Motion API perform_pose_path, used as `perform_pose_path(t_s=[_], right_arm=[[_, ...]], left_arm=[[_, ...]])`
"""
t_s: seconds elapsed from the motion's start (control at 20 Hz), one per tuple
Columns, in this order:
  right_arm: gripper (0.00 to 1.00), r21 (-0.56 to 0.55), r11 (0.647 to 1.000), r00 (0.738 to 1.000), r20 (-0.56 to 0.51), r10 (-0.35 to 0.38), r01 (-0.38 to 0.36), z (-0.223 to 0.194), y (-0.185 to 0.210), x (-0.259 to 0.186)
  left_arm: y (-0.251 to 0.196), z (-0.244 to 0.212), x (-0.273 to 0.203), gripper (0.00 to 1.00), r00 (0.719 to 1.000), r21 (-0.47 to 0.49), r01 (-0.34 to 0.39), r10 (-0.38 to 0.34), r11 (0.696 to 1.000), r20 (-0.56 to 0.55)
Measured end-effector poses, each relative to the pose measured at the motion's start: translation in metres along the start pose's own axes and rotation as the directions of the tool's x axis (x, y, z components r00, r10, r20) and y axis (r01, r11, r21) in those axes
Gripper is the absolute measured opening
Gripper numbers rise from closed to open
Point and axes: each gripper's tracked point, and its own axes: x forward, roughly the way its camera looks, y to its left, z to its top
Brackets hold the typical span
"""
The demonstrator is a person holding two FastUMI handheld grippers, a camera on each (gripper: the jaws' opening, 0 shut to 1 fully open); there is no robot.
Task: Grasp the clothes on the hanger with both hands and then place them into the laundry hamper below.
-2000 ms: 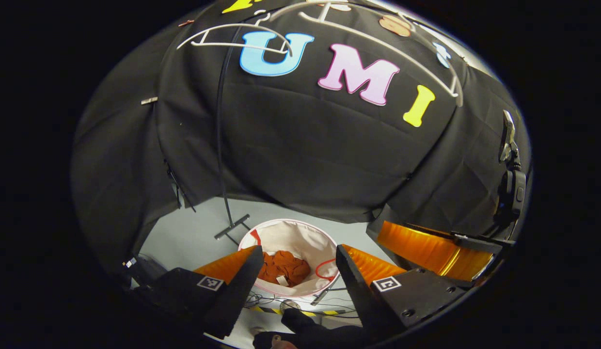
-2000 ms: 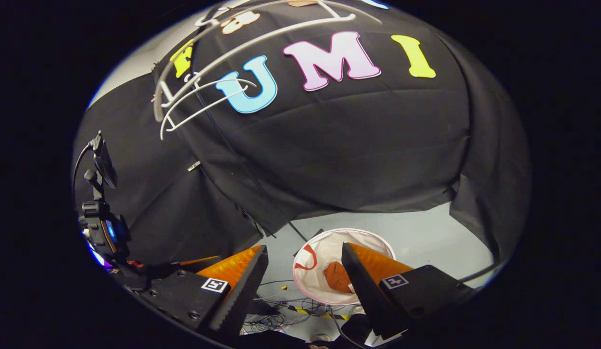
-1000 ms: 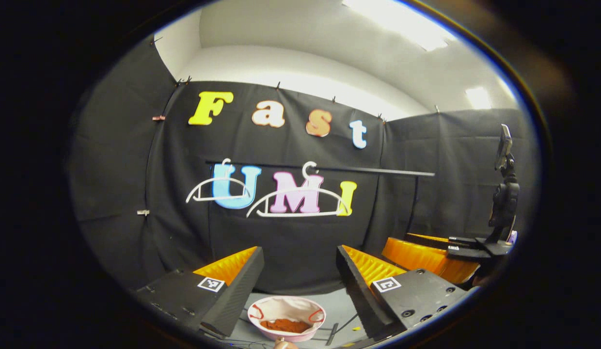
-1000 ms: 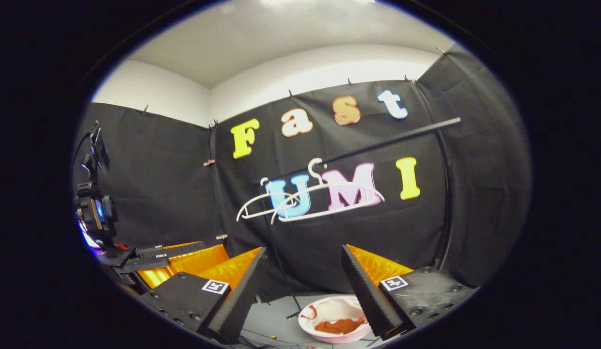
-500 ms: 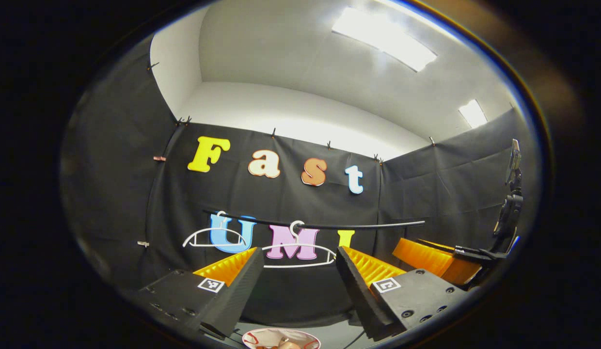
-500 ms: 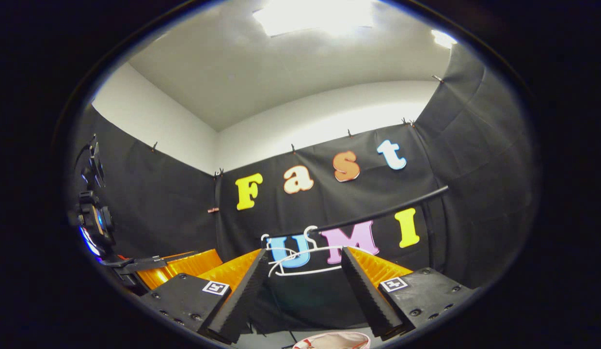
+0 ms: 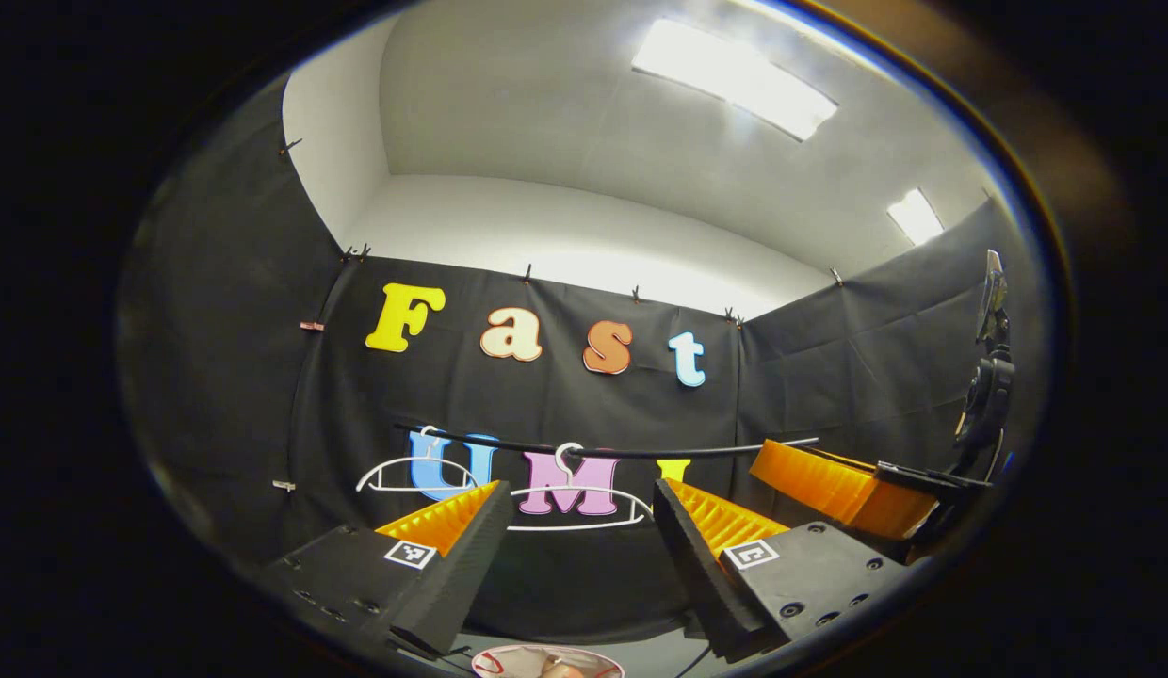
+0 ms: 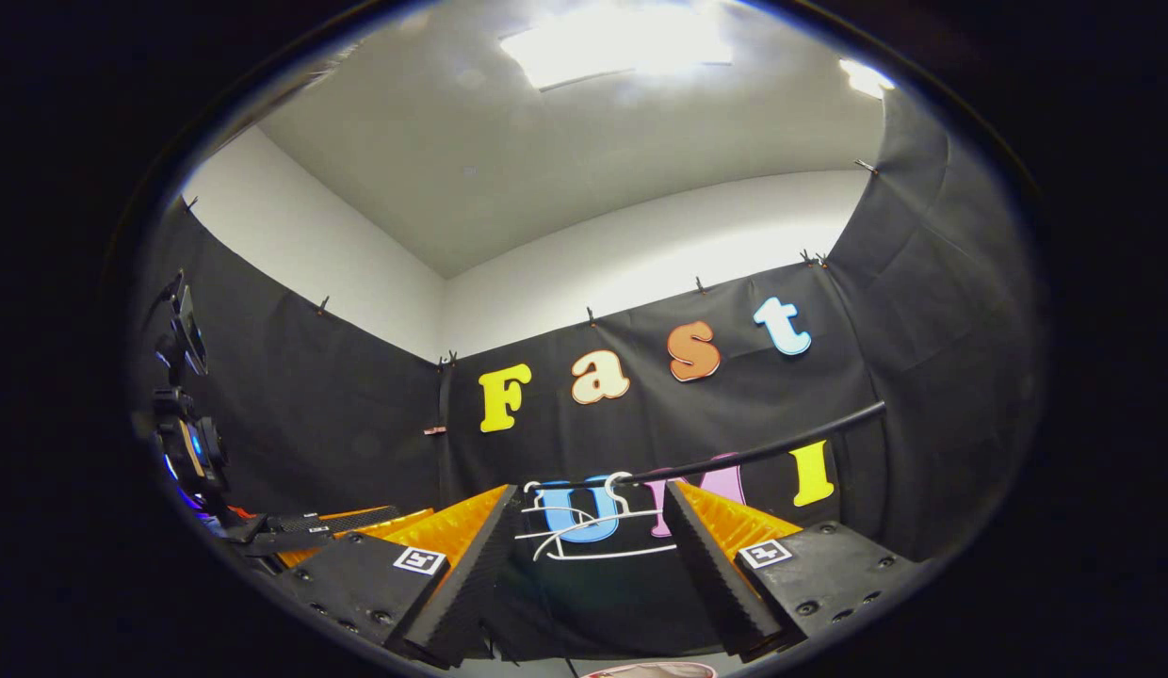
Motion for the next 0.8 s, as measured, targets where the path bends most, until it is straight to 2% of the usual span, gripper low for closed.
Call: perform_pose_path(t_s=[0.15, 0.65, 0.7, 0.8], right_arm=[[0.97, 0.005, 1.000, 1.000, -0.012, 0.000, 0.000, -0.005, -0.002, 0.001], [0.97, 0.014, 1.000, 1.000, -0.029, -0.011, 0.011, -0.010, -0.007, 0.006], [1.00, 0.014, 1.000, 1.000, -0.028, -0.012, 0.013, -0.009, -0.008, 0.006], [0.97, 0.016, 1.000, 1.000, -0.023, -0.018, 0.018, -0.008, -0.008, 0.006]], left_arm=[[0.003, 0.000, 0.001, 0.98, 1.000, -0.008, -0.013, 0.013, 1.000, -0.002], [0.002, -0.004, 0.012, 0.95, 1.000, -0.016, 0.003, -0.003, 1.000, -0.021], [0.001, -0.004, 0.011, 0.95, 1.000, -0.015, 0.006, -0.007, 1.000, -0.023], [-0.001, -0.007, 0.011, 0.95, 0.999, -0.019, 0.013, -0.014, 1.000, -0.030]])
